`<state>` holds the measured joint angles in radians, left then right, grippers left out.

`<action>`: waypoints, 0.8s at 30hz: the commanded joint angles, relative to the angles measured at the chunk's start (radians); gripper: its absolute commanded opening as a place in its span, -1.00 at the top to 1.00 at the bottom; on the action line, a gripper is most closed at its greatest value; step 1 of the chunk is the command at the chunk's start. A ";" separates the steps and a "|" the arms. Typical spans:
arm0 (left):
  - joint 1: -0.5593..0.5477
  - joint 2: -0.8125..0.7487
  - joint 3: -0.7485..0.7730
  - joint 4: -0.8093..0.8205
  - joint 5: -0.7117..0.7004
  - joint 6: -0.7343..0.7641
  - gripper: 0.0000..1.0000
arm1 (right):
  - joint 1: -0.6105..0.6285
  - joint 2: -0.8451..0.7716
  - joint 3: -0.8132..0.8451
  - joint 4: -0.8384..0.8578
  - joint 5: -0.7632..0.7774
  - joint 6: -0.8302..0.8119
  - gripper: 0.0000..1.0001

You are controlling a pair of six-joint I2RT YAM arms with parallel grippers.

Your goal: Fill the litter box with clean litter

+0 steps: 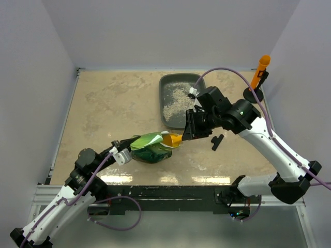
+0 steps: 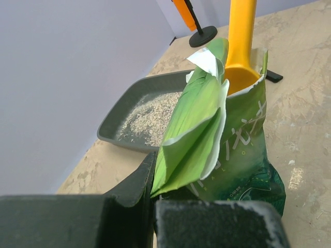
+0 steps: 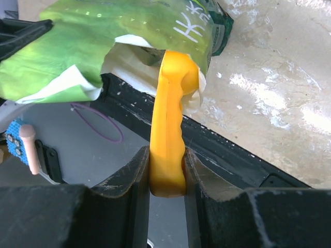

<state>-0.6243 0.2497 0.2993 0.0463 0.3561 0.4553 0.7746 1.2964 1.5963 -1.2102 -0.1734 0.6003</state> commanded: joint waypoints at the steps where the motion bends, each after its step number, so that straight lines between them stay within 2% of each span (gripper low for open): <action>1: -0.005 0.003 0.026 0.066 0.018 -0.017 1.00 | 0.003 0.018 -0.073 0.011 0.049 0.000 1.00; 7: -0.006 -0.006 0.026 0.067 0.018 -0.020 1.00 | 0.005 0.098 -0.114 0.049 0.037 -0.036 1.00; 12: -0.006 -0.010 0.023 0.069 0.020 -0.020 1.00 | 0.003 0.135 -0.208 0.152 -0.027 -0.037 1.00; 24: -0.006 -0.035 0.017 0.066 0.035 -0.015 1.00 | 0.003 0.110 -0.576 0.587 -0.381 0.050 1.00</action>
<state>-0.6308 0.2405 0.2993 0.0216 0.3843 0.4522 0.7776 1.3819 1.1561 -0.7921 -0.4572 0.6189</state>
